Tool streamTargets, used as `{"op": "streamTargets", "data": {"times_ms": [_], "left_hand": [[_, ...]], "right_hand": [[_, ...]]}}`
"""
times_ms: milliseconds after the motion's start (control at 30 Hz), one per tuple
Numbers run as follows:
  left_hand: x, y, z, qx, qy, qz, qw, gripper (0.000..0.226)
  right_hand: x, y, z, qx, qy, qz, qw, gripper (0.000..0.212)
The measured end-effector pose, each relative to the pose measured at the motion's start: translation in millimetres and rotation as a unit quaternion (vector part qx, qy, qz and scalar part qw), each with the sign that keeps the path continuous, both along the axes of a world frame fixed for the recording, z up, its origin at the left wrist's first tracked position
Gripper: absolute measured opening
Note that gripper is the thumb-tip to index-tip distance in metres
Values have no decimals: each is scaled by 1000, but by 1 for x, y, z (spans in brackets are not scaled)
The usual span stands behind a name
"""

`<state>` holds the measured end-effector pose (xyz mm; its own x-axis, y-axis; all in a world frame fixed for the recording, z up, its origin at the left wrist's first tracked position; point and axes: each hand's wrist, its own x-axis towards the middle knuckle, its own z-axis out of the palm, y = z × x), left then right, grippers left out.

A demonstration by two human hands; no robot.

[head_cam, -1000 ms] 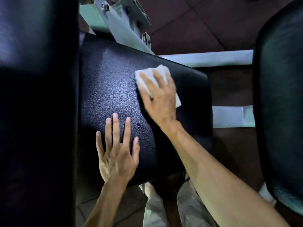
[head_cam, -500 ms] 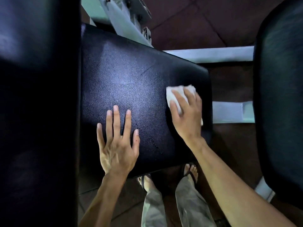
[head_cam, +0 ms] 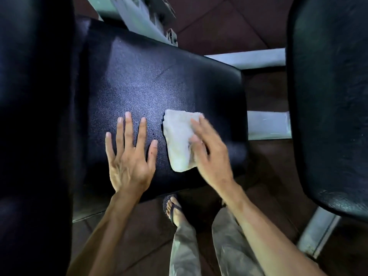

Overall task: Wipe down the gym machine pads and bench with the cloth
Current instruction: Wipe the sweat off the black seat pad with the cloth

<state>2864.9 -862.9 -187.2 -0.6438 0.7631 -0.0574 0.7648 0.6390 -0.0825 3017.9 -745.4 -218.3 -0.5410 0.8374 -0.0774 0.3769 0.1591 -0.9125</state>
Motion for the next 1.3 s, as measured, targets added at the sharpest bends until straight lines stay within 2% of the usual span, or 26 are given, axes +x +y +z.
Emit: {"op": "streamTargets", "data": {"times_ms": [100,167,233,333,433,633,767,867,933,1033,1100,1200,1300], "left_hand": [[0,2,5,29,-26,10,999,60],[7,15,11,57,-56,14,997,60],[26,38,14,69,-60,-25,995,59],[66,71,0,43,-36,-115,992,56],[80,73,-23,-3,1,-130,991,51],[79,-7,-14,2,8,-211,977,41],[23,-46,9,39,37,-123,991,45],[-8,-4,9,106,63,20,992,34],[-10,44,2,126,43,46,990,31],[17,91,-17,91,8,-67,994,32],[51,86,-28,63,-16,-151,986,34],[83,35,-27,32,-31,-224,974,31],[62,-30,-13,32,-27,-263,964,38]], "right_hand": [[41,30,-29,3,-105,-60,993,51],[58,41,-49,-5,-171,-29,985,55],[64,42,-63,37,-213,18,976,60],[64,42,-69,60,-237,26,969,63],[64,40,-71,66,-239,26,968,62],[64,36,-77,104,-246,5,964,59],[63,36,-76,106,-263,7,959,60],[61,34,-76,116,-273,-3,955,59],[61,33,-77,128,-278,-4,952,59],[62,34,-82,131,-271,-11,954,59],[63,33,-83,122,-260,-12,958,58],[64,34,-83,132,-248,-14,960,58],[63,33,-82,121,-251,-16,960,58]]}}
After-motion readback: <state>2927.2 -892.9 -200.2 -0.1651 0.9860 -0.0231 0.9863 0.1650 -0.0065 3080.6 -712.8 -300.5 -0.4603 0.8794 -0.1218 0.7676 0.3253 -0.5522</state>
